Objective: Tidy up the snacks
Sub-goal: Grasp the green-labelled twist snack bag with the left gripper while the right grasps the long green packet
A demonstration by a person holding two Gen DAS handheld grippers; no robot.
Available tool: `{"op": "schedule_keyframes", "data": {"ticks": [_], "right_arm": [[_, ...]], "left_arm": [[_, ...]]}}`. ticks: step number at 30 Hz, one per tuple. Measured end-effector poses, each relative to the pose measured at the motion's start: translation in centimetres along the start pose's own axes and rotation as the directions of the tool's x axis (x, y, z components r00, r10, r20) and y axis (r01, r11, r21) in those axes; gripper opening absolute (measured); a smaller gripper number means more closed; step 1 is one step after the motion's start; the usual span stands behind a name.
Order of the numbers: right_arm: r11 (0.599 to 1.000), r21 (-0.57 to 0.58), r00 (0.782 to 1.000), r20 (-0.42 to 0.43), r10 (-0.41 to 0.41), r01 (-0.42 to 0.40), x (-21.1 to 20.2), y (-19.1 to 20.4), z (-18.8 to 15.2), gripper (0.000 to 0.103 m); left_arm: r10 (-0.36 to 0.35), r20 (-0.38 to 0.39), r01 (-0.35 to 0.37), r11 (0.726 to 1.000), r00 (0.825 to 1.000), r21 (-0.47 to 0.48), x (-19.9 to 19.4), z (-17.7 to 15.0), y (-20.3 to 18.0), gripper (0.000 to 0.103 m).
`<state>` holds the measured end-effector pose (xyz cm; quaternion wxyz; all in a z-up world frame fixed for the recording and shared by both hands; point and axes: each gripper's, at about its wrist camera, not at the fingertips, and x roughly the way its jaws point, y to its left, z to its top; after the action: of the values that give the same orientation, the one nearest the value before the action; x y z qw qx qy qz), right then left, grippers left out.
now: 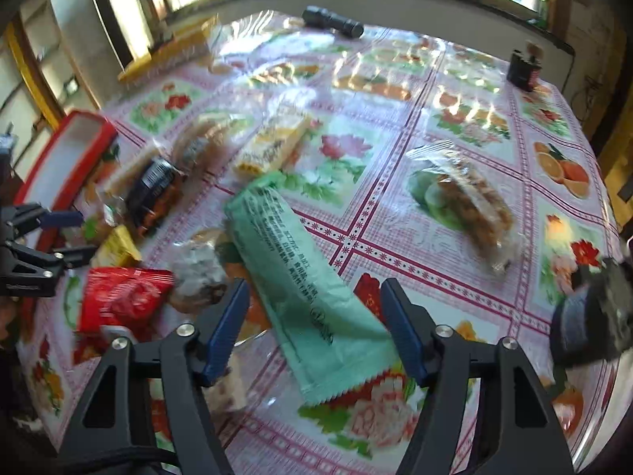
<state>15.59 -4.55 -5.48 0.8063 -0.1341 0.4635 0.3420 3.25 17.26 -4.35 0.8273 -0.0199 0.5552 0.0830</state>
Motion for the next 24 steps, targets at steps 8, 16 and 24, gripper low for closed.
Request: {"op": "schedule_keyframes", "data": {"ticks": [8,16,24], "right_arm": [[0.998,-0.034,0.999,0.012,-0.048,0.049,0.1,0.7,0.0,0.039],[0.992,0.121,0.999,0.045,-0.023,0.017,-1.4,0.1,-1.2,0.028],[0.972,0.227,0.989,0.15,0.017,-0.051,-5.9,1.3,-3.2,0.027]], "left_arm": [[-0.044,0.042,0.043,0.999,0.998,0.016,-0.1,0.4,-0.5,0.04],[-0.083,0.052,0.083,0.997,0.995,-0.003,-0.9,-0.4,-0.7,0.034],[-0.067,0.127,0.073,0.996,0.99,-0.044,-4.5,-2.4,-0.9,0.034]]}}
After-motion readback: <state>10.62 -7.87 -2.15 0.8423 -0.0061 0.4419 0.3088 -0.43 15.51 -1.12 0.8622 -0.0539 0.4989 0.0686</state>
